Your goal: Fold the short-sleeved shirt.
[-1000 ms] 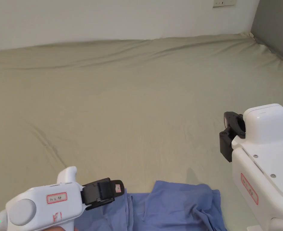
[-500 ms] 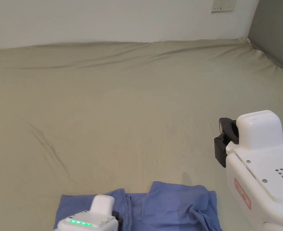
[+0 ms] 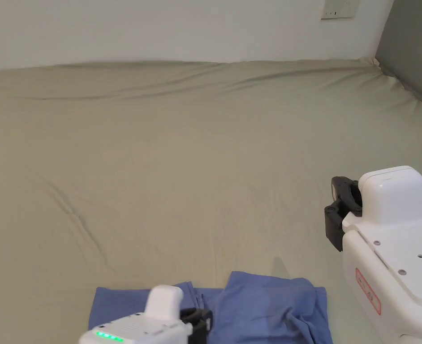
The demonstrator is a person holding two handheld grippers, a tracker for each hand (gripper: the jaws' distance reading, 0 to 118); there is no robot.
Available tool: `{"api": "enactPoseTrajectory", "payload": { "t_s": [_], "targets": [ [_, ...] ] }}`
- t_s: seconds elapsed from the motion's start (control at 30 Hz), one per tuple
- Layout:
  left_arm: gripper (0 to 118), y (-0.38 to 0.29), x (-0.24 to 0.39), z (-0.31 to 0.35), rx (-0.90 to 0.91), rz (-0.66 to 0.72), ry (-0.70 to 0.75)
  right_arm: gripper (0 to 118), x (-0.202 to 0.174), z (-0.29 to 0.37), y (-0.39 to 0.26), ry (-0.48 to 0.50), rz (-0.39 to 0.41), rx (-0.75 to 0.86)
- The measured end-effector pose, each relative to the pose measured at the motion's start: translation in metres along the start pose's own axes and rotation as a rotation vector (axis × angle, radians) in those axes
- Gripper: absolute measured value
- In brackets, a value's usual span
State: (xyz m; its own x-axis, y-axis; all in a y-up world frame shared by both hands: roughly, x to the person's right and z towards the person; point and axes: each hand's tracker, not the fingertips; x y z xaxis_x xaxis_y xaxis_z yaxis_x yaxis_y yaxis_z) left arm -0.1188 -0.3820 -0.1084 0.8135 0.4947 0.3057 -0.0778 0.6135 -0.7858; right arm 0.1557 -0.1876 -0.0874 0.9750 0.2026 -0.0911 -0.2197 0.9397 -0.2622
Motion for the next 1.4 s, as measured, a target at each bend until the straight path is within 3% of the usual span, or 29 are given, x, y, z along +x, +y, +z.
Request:
{"api": "enactPoseTrajectory", "payload": {
  "t_s": [0.17,0.23,0.27,0.33,0.37,0.4,0.53,0.7,0.77,0.8,0.83,0.87,0.9,0.93,0.97,1.07,1.2,1.4],
  "targets": [
    [0,0.016,-0.083,0.049,0.067,0.237,-0.032,0,-0.002,-0.002,0.0,0.012,0.011,0.002],
    [9,0.013,-0.12,0.065,0.056,0.307,-0.023,0,-0.004,-0.003,0.0,0.014,0.015,-0.003],
    [23,0.011,-0.139,0.073,0.049,0.359,-0.022,0,-0.004,-0.004,-0.001,0.014,0.018,-0.005],
    [85,0.004,-0.172,0.082,0.026,0.459,-0.038,0,-0.005,-0.006,-0.002,0.015,0.02,-0.009],
    [110,0.0,-0.186,0.085,0.014,0.497,-0.044,0,-0.006,-0.007,-0.002,0.015,0.019,-0.012],
    [117,-0.004,-0.197,0.085,0.0,0.52,-0.045,0,-0.006,-0.008,-0.002,0.014,0.019,-0.014],
    [117,-0.015,-0.21,0.081,-0.01,0.566,-0.015,0,-0.009,-0.011,-0.002,0.015,0.019,-0.019],
    [116,-0.021,-0.197,0.051,-0.039,0.712,-0.278,0,-0.015,-0.016,-0.003,0.02,0.04,-0.028],
    [109,-0.02,-0.184,0.03,-0.075,0.745,-0.33,0,-0.016,-0.017,-0.003,0.026,0.039,-0.032],
    [94,-0.018,-0.178,0.023,-0.074,0.727,-0.307,0,-0.017,-0.017,-0.003,0.028,0.039,-0.034],
    [62,-0.014,-0.17,0.019,-0.076,0.701,-0.298,0,-0.018,-0.017,-0.003,0.028,0.042,-0.035],
    [16,-0.011,-0.164,0.01,-0.139,0.666,-0.195,0,-0.019,-0.017,-0.002,0.029,0.044,-0.035],
    [12,-0.008,-0.156,0.003,-0.193,0.614,-0.078,0,-0.019,-0.017,-0.001,0.03,0.046,-0.035],
    [12,-0.005,-0.151,0.0,-0.217,0.561,-0.015,0,-0.019,-0.017,0.0,0.032,0.047,-0.034],
    [12,-0.013,-0.19,0.003,-0.159,0.584,-0.104,0,-0.02,-0.016,0.001,0.033,0.05,-0.033],
    [12,0.004,-0.174,0.014,-0.155,0.447,0.041,0,-0.021,-0.012,0.006,0.032,0.058,-0.024],
    [12,0.01,-0.166,0.041,-0.117,0.388,0.034,0,-0.02,-0.011,0.008,0.033,0.054,-0.015],
    [12,0.025,-0.166,0.098,-0.039,0.258,0.176,0,-0.025,-0.005,0.01,0.046,0.063,-0.003]
  ]
}}
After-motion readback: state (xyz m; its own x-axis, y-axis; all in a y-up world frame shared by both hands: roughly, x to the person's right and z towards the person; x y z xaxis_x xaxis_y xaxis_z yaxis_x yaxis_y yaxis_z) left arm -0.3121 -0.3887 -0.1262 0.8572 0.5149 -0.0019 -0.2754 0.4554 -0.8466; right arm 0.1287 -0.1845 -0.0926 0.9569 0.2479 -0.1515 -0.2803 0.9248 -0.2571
